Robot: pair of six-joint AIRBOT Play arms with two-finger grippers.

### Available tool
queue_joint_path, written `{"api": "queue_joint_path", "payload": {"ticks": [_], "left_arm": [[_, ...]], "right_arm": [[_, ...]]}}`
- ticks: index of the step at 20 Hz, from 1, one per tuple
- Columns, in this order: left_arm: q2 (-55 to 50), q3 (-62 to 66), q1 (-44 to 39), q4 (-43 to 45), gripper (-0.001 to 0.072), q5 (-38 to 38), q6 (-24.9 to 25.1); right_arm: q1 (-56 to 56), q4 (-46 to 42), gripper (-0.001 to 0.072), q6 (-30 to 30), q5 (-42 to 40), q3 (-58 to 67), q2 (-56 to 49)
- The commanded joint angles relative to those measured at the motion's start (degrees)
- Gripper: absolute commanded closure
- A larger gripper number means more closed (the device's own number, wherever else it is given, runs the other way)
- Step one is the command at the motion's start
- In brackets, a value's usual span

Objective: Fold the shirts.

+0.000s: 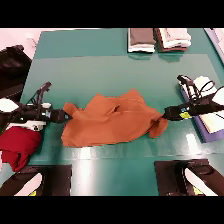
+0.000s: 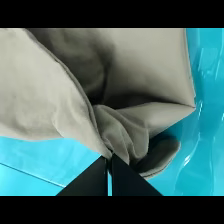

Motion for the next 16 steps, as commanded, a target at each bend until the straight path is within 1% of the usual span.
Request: {"api": "queue_joint_path", "payload": {"ticks": [1,3,5,8,10,13,16], "left_arm": [[1.46,8.13,0.02,-0.96,0.068,0.61,-2.29],[4.07,19.74,0.02,-0.94,0.068,1.11,-3.52],[5.81,33.94,0.02,-0.83,0.068,1.2,-4.42],[6.21,56.02,0.0,-0.85,0.068,0.68,-4.68],[6.21,67.8,0.0,-0.81,0.068,1.09,-5.49],[6.21,79.67,0.0,0.22,0.068,1.49,-7.63],[6.21,84.72,0.0,1.09,0.0681,3.52,-8.07]], "right_arm": [[0.04,0.02,0.0696,-0.13,-0.13,5.51,0.09],[0.02,-0.11,0.0696,-0.28,-0.46,14.34,0.66],[0.02,-0.2,0.0696,-0.55,-1.79,26.14,1.92],[-0.02,-0.63,0.0696,-1.05,-3.04,43.5,3.78],[-0.02,-1.27,0.0697,-1.73,-2.71,54.07,4.48],[-0.04,-5.75,0.0697,-1.66,1.03,67.87,3.15],[-0.09,-8.04,0.0698,-1.31,5.64,77.26,-0.57]]}}
